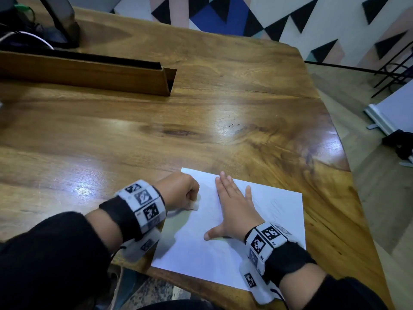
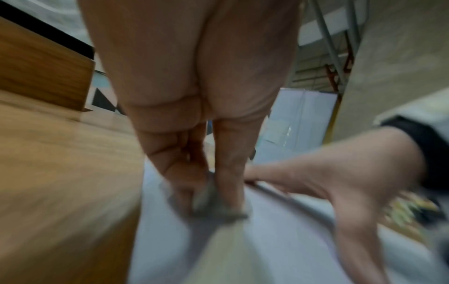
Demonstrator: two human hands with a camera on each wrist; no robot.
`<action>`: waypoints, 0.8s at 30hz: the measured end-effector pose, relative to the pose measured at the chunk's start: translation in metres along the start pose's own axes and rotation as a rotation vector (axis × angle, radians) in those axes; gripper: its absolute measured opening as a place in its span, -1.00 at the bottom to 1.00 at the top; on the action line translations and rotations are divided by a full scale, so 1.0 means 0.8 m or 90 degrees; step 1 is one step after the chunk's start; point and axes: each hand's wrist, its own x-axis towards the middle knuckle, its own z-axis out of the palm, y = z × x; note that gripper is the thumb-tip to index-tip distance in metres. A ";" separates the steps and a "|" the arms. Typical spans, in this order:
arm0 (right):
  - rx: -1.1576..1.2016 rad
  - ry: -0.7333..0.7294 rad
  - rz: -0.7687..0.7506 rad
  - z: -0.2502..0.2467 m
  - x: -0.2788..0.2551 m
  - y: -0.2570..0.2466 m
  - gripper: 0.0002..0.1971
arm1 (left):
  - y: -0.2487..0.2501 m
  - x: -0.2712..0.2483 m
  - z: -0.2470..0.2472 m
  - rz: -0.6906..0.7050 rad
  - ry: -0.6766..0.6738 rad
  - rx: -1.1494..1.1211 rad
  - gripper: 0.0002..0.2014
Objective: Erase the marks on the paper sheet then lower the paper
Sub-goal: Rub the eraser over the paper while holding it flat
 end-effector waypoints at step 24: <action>-0.037 -0.022 0.001 -0.007 -0.003 -0.003 0.41 | 0.014 0.032 -0.015 0.022 -0.020 0.019 -0.88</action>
